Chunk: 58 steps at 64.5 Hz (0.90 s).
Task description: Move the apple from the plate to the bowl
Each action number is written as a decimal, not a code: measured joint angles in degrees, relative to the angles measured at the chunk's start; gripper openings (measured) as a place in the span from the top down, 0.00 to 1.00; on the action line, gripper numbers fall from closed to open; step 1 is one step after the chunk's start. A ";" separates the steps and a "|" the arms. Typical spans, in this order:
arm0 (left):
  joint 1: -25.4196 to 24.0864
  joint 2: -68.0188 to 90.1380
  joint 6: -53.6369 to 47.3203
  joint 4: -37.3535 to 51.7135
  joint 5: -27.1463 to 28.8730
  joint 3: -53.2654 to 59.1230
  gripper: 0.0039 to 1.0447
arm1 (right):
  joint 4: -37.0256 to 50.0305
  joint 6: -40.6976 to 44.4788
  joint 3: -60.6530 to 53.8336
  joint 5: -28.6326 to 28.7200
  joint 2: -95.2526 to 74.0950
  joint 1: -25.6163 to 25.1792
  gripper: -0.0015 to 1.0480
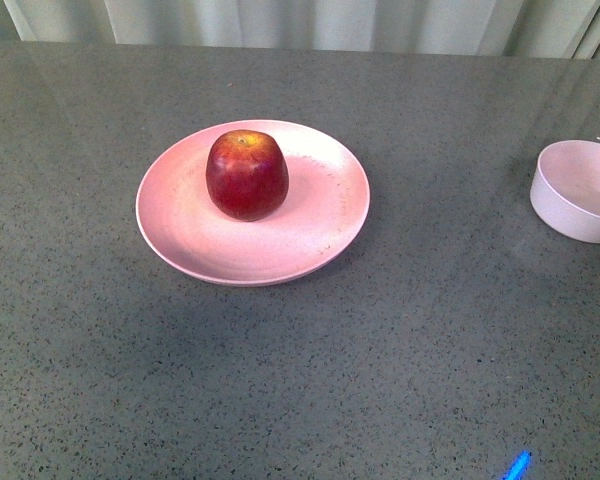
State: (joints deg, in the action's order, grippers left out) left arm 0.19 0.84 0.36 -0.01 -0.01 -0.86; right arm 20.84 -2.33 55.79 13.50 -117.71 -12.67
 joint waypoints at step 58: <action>0.00 0.00 0.00 0.00 0.00 0.00 0.08 | -1.49 -5.14 1.55 -1.75 -0.09 14.38 0.75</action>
State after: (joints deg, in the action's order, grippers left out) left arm 0.19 0.84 0.36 -0.01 -0.01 -0.86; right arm 19.35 -7.46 57.34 11.75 -117.80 1.72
